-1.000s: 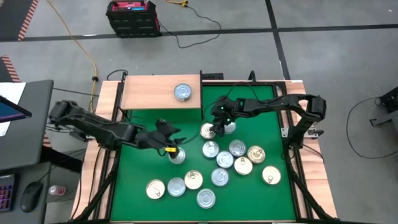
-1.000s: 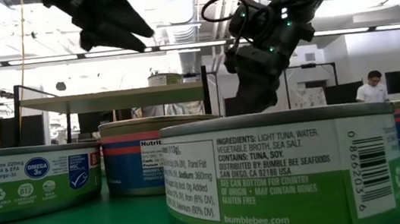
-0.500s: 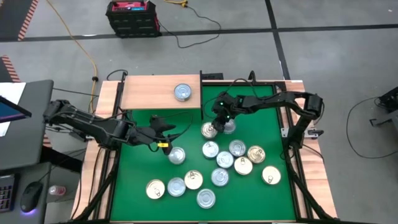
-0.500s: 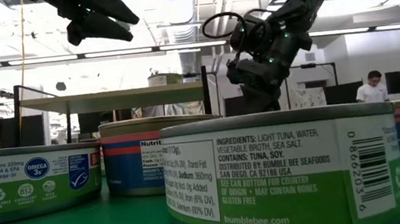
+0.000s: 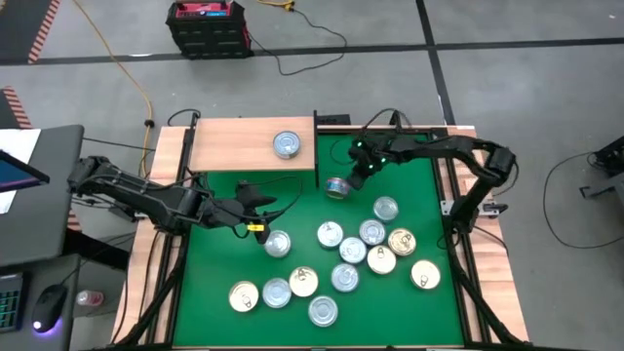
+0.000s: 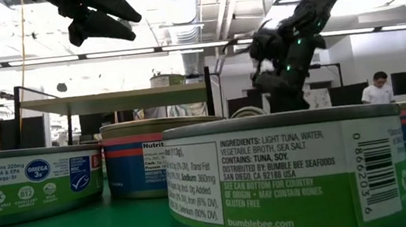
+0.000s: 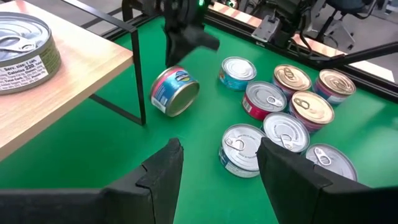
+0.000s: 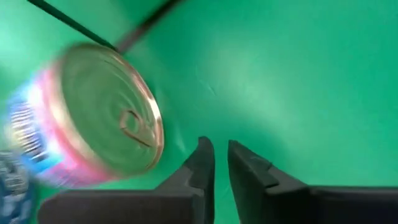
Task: Stack canned seafood by type on shelf
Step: Put the blue and pink tuna can on the shelf
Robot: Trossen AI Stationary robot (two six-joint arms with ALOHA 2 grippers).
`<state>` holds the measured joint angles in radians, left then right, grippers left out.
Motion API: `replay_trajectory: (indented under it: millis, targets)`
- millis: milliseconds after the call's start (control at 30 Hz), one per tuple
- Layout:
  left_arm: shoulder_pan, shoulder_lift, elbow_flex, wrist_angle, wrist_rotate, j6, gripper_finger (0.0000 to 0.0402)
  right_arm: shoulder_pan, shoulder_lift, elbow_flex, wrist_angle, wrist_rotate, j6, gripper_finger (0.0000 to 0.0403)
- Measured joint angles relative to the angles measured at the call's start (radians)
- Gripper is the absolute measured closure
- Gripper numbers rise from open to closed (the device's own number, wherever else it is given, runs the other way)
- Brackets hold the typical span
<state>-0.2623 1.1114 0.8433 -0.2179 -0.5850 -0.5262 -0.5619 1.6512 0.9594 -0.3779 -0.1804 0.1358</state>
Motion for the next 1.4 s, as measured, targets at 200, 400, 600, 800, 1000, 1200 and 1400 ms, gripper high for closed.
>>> replay_trajectory:
  millis: [200,400,600,800,1000,1200,1400]
  targets:
    - [0.0,0.0,0.0,0.004,0.0,-0.022,0.0205,-0.023,-0.169,0.001,-0.034,-0.08,-0.112,0.0294]
    - [0.039,0.0,0.0,0.004,-0.002,-0.107,0.0205,0.078,-0.232,0.002,-0.033,-0.154,-0.137,0.0175]
    - [0.077,-0.025,0.004,0.058,0.04,-0.106,0.0186,0.22,-0.217,0.002,0.007,0.026,-0.193,0.0069]
    - [0.09,-0.034,0.07,-0.011,0.035,-0.034,0.0134,0.24,-0.139,0.002,0.081,0.103,-0.2,0.0047]
    - [0.091,-0.033,0.143,-0.093,0.022,0.096,0.0105,0.24,-0.013,0.002,0.108,0.122,-0.216,0.0072]
    - [0.091,-0.033,0.189,-0.119,0.028,0.232,0.0104,0.239,0.068,0.002,0.24,0.13,-0.191,0.0107]
    - [0.091,-0.033,0.218,-0.181,0.067,0.283,0.0104,0.247,0.054,0.002,0.248,0.133,-0.171,0.0147]
